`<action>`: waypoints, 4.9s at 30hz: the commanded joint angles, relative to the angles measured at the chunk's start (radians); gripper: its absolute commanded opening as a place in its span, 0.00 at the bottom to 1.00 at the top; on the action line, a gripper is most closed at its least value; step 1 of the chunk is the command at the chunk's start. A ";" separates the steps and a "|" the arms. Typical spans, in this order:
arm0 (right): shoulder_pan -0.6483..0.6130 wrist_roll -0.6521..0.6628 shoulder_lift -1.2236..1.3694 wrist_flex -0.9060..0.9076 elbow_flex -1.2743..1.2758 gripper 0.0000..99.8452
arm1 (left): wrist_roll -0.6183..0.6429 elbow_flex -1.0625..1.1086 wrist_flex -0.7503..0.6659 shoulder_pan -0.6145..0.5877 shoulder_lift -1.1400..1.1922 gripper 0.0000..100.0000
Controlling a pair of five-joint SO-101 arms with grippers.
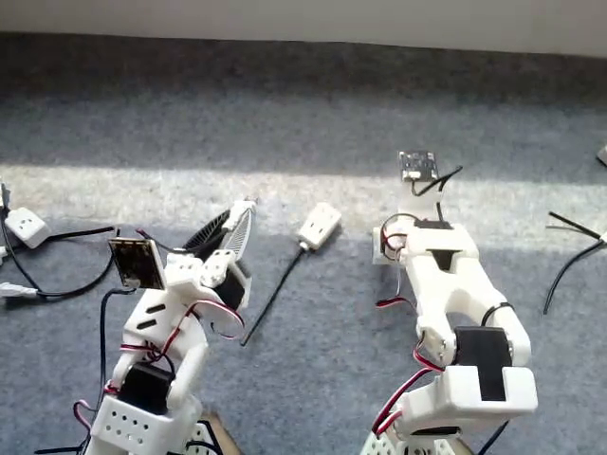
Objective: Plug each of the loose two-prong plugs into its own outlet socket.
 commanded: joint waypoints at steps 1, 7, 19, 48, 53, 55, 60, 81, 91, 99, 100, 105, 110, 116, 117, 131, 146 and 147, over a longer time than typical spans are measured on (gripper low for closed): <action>0.012 0.002 0.005 0.004 -0.039 0.01 | -0.077 -0.159 0.086 0.007 -0.002 0.01; 0.013 0.002 0.005 0.004 -0.039 0.01 | -0.311 -0.285 0.163 0.131 0.042 0.01; 0.013 0.002 0.005 0.004 -0.041 0.01 | -0.505 -0.993 0.408 0.131 1.035 0.01; 0.013 0.003 0.005 0.004 -0.045 0.01 | -0.631 -2.560 1.247 0.220 2.405 0.01; 0.013 0.003 0.005 0.004 -0.045 0.01 | -0.631 -2.557 1.232 0.216 2.408 0.01; 0.013 0.005 0.005 0.004 -0.045 0.01 | -0.631 -2.543 1.234 0.219 2.413 0.01; 0.013 0.005 0.005 0.004 -0.045 0.01 | -0.631 -2.531 1.183 0.216 2.496 0.01; 0.012 0.005 0.005 0.004 -0.044 0.01 | -0.583 -2.532 1.109 0.225 2.528 0.01; 0.012 0.006 0.005 0.004 -0.044 0.01 | -0.583 -2.526 1.114 0.236 2.529 0.01; 0.012 0.006 0.005 0.004 -0.042 0.01 | -0.583 -2.525 1.143 0.237 2.531 0.01; 0.012 0.006 0.005 0.004 -0.042 0.01 | -0.583 -2.525 1.143 0.237 2.531 0.01; 0.012 0.006 0.005 0.004 -0.042 0.01 | -0.583 -2.522 1.143 0.237 2.531 0.01; 0.012 0.006 0.005 0.004 -0.042 0.01 | -0.583 -2.491 1.135 0.266 2.531 0.01; 0.012 0.006 0.005 0.004 -0.042 0.01 | -0.583 -2.488 1.135 0.262 2.531 0.01; 0.012 0.006 0.005 0.004 -0.042 0.01 | -0.583 -2.488 1.135 0.257 2.531 0.01; 0.012 0.008 0.005 0.004 -0.041 0.01 | -0.643 -2.494 1.114 0.220 2.678 0.01; 0.091 -0.055 0.005 0.004 -0.048 0.01 | -0.638 -2.494 1.120 0.219 2.755 0.01; 0.107 -0.084 0.005 0.002 -0.048 0.01 | -0.638 -2.493 1.120 0.219 2.755 0.01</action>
